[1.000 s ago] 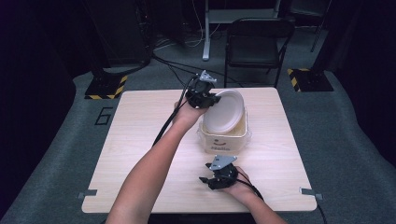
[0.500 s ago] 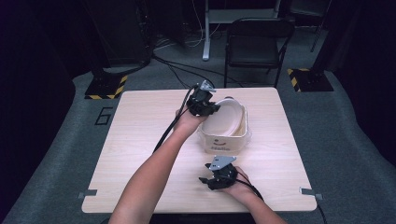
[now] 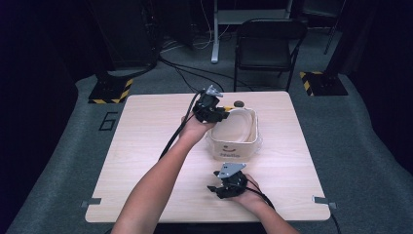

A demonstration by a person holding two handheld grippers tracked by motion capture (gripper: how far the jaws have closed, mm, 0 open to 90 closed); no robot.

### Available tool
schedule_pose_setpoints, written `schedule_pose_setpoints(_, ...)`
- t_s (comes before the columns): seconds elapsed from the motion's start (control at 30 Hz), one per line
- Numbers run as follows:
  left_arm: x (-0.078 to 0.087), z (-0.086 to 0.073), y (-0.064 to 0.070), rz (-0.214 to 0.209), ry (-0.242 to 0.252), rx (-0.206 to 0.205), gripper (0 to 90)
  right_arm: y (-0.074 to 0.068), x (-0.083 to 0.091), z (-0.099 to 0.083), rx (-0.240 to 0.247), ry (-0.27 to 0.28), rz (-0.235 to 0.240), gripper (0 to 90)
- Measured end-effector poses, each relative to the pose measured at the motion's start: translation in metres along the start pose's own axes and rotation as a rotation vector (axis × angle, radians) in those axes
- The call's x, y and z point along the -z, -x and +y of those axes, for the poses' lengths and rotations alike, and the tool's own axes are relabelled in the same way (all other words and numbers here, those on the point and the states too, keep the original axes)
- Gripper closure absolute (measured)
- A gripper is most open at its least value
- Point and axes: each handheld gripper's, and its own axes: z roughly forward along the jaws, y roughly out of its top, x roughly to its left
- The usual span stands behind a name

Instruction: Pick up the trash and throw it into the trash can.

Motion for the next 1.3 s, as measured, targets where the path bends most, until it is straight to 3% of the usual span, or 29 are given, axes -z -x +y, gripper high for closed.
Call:
schedule_pose_setpoints(0.13, 0.013, -0.004, -0.005, 0.012, 0.009, 0.004, 69.4, -0.001, -0.001, 0.000, -0.012, -0.003, 0.006, 39.6)
schedule_pose_setpoints(0.37, 0.039, -0.016, -0.018, 0.016, 0.030, 0.018, 68.1, 0.001, -0.002, -0.001, 0.007, -0.006, -0.012, 39.5)
schedule_pose_setpoints(0.67, 0.063, -0.043, -0.031, 0.029, 0.020, 0.030, 67.8, 0.000, -0.002, -0.001, -0.004, -0.010, -0.012, 39.5)
schedule_pose_setpoints(1.0, 0.074, -0.075, -0.039, 0.021, 0.021, 0.058, 68.0, 0.000, -0.003, -0.002, -0.009, -0.018, -0.012, 39.5)
schedule_pose_setpoints(1.3, 0.071, -0.105, -0.037, 0.003, 0.014, 0.069, 68.2, -0.001, -0.004, -0.002, -0.006, -0.021, -0.014, 39.5)
